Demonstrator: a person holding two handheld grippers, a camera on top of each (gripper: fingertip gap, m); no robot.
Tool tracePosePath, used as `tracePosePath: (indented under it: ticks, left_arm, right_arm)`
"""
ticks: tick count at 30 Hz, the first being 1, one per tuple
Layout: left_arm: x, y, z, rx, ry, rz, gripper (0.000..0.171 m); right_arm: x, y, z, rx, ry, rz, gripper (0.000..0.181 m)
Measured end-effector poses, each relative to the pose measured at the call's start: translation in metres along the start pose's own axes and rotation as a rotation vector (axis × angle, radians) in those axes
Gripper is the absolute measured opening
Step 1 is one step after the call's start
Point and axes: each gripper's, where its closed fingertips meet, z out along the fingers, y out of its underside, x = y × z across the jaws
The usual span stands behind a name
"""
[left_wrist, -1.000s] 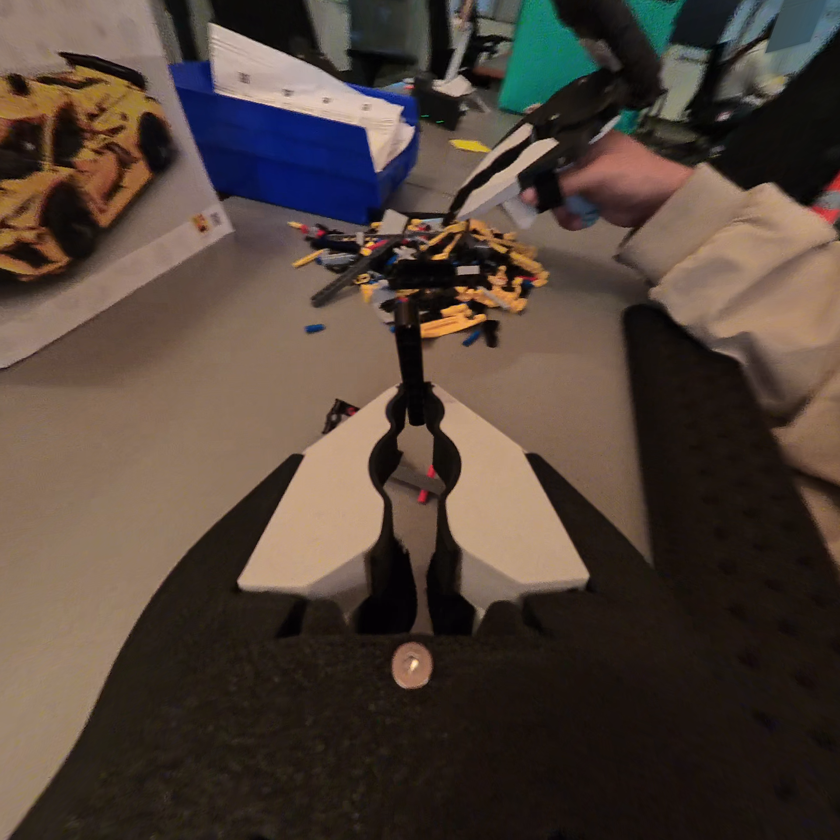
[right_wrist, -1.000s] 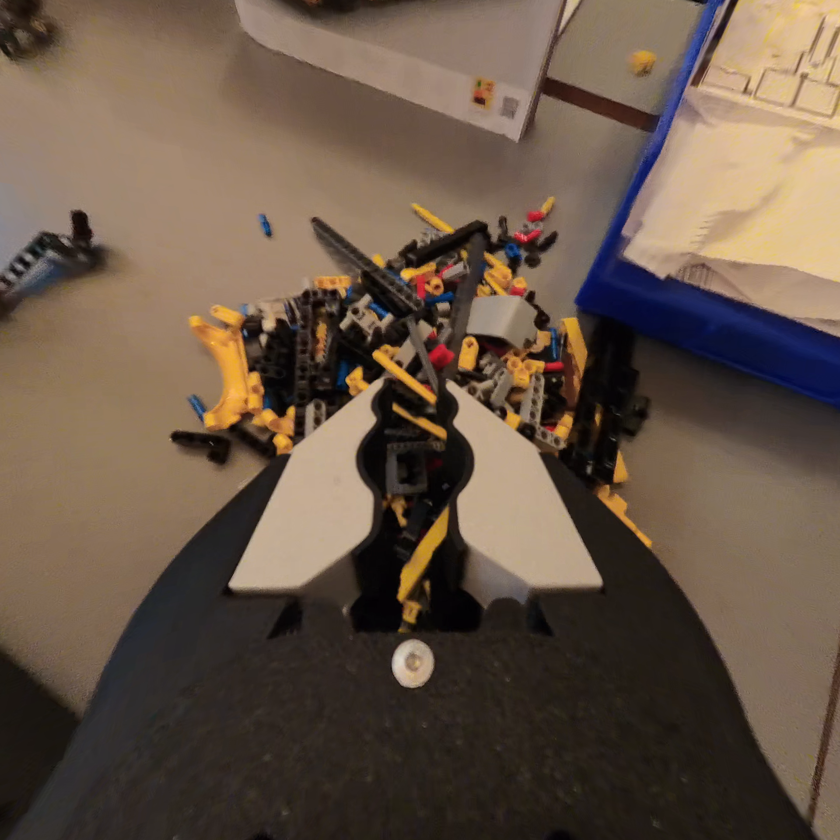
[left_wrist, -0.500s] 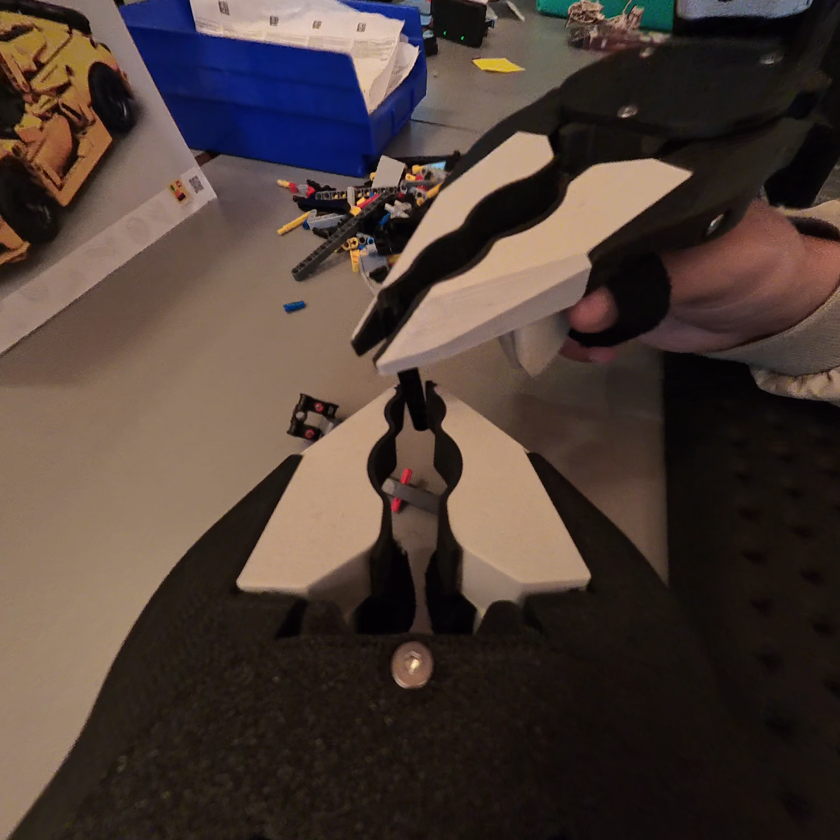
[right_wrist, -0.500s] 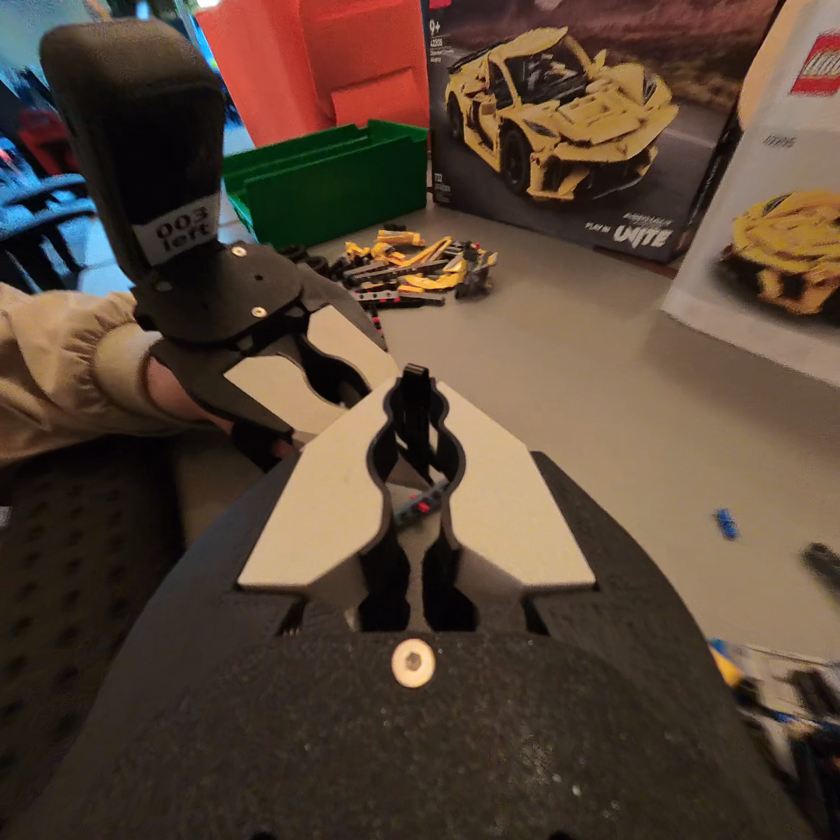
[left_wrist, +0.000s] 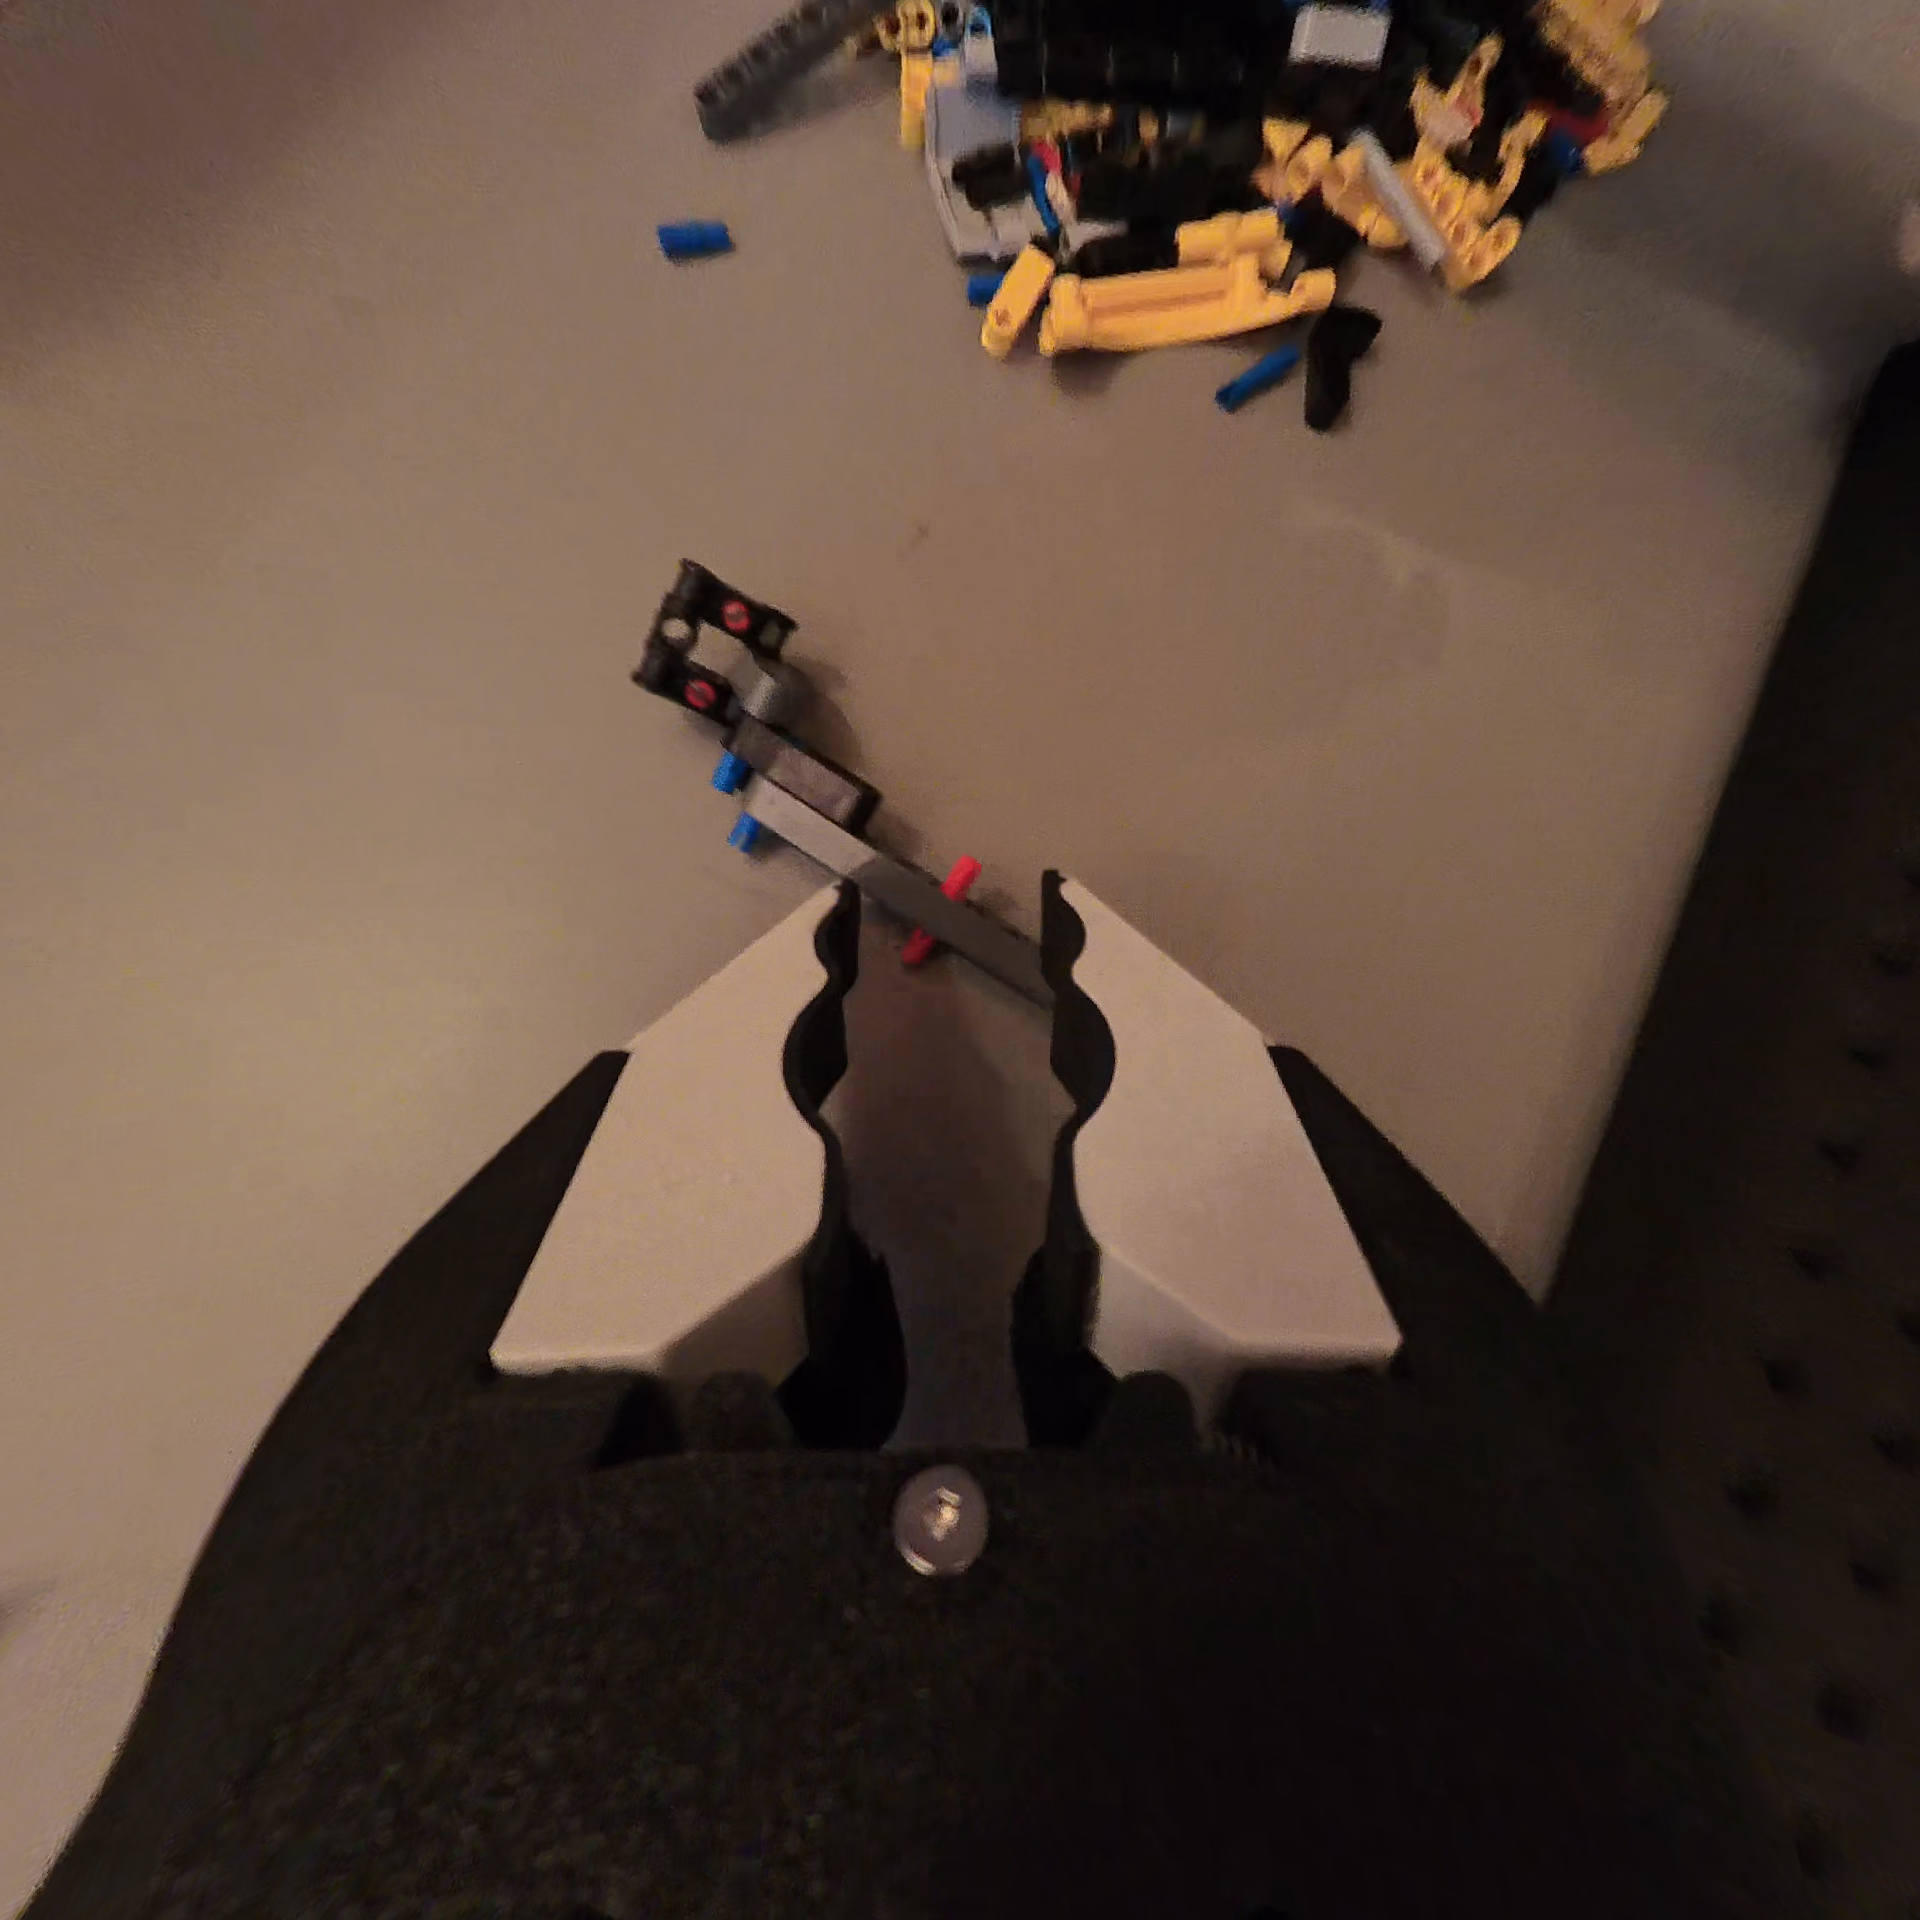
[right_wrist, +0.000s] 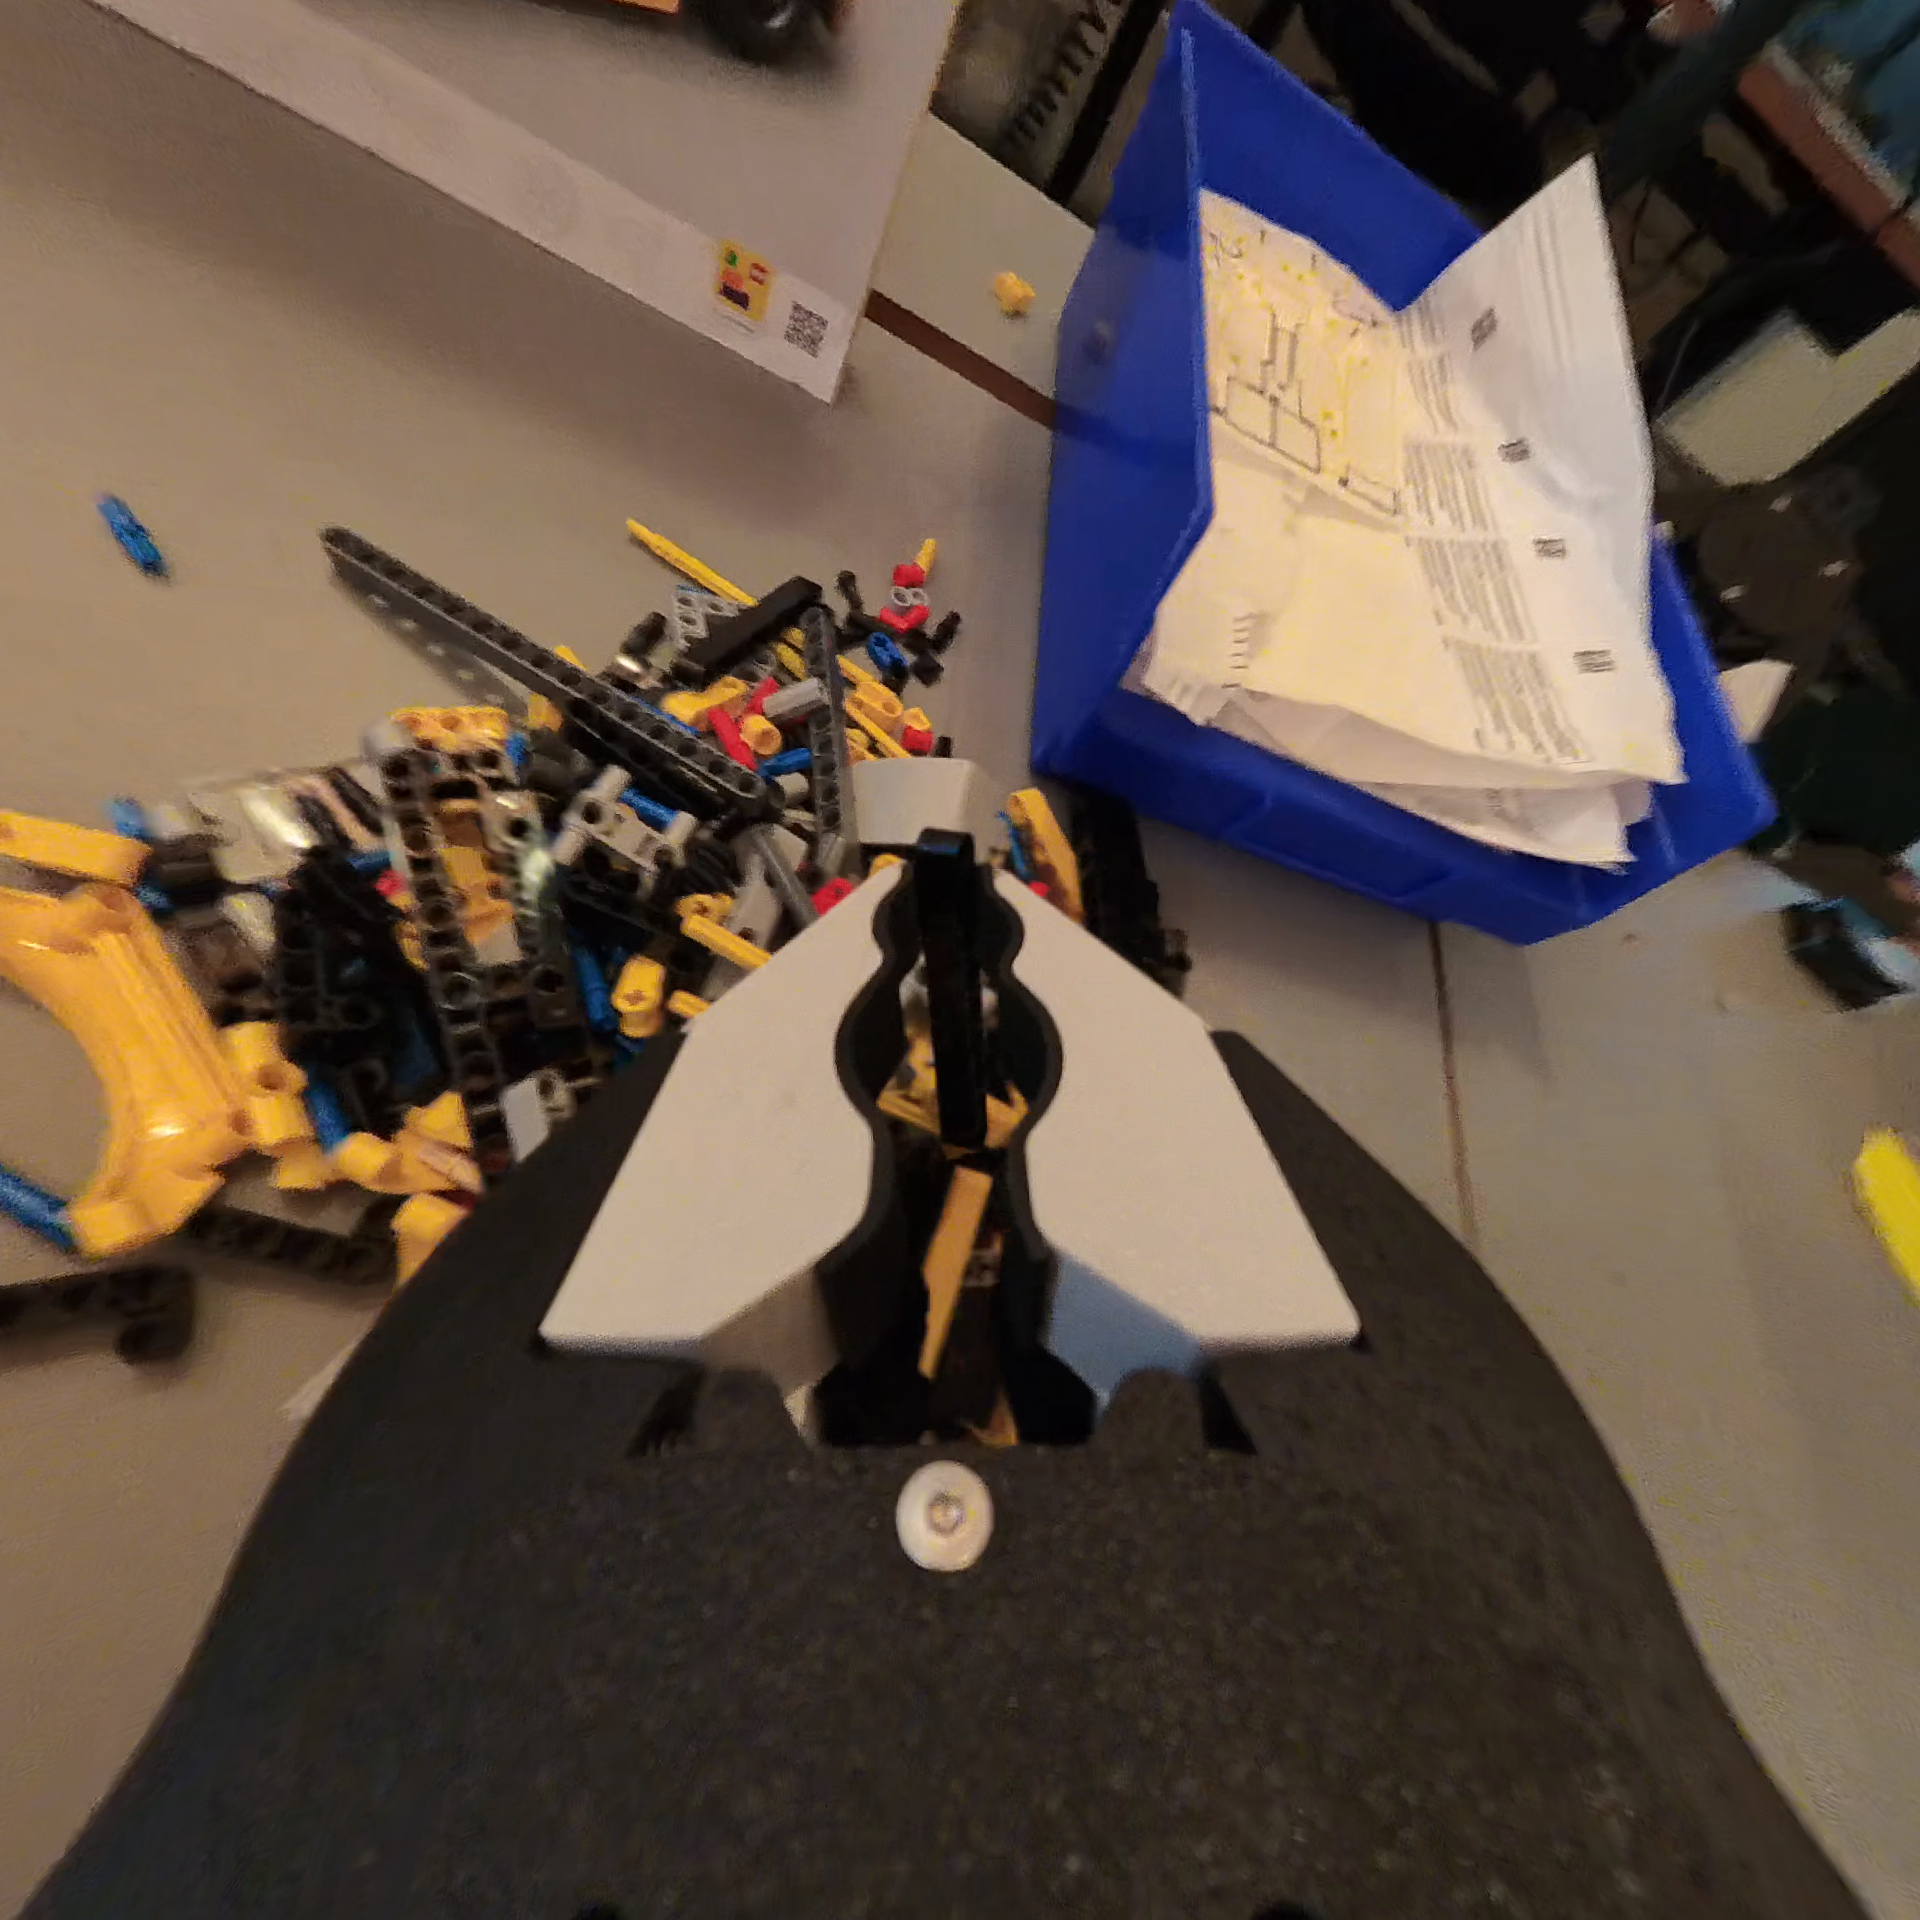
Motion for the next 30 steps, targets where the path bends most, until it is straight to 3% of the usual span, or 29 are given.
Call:
tracePosePath:
  ticks: [4, 6, 9, 11, 13, 18, 20, 22, 24, 27, 30]
  left_arm:
    - [-0.004, 0.0, 0.008, -0.015, -0.119, 0.106, 0.035]
    - [-0.001, -0.001, 0.009, -0.004, -0.124, 0.169, 0.029]
    - [-0.001, 0.001, 0.007, -0.017, -0.122, 0.245, 0.015]
    - [0.0, 0.003, 0.005, -0.02, -0.083, 0.265, 0.014]
    - [0.001, 0.003, 0.002, -0.005, -0.052, 0.292, 0.014]
    - [0.005, -0.023, -0.016, 0.156, -0.094, 0.397, 0.014]
    - [0.003, -0.034, -0.024, 0.208, -0.167, 0.464, 0.014]
    - [0.002, -0.045, -0.033, 0.279, -0.208, 0.503, 0.014]
    - [0.003, -0.054, -0.039, 0.343, -0.203, 0.432, 0.016]
    - [-0.008, -0.058, -0.043, 0.347, -0.237, 0.346, 0.037]
    - [-0.008, -0.055, -0.042, 0.347, -0.167, 0.267, 0.04]
  right_arm:
    - [-0.02, -0.033, -0.015, 0.093, -0.142, 0.116, 0.033]
    - [-0.052, -0.059, -0.029, 0.172, -0.317, 0.176, 0.033]
    - [-0.125, -0.092, -0.05, 0.266, -0.698, 0.272, 0.03]
    - [-0.174, -0.085, -0.052, 0.172, -0.918, 0.261, 0.038]
    - [-0.213, -0.06, -0.052, -0.011, -1.074, 0.176, 0.044]
    - [-0.249, -0.045, -0.05, -0.119, -1.143, 0.193, 0.048]
    - [-0.253, -0.061, -0.065, -0.047, -1.253, 0.277, 0.02]
    - [-0.249, -0.074, -0.073, 0.035, -1.299, 0.324, 0.018]
    - [-0.242, -0.085, -0.079, 0.122, -1.299, 0.317, 0.016]
    - [-0.227, -0.097, -0.074, 0.22, -1.221, 0.342, 0.014]
    - [-0.209, -0.111, -0.079, 0.336, -1.202, 0.401, 0.013]
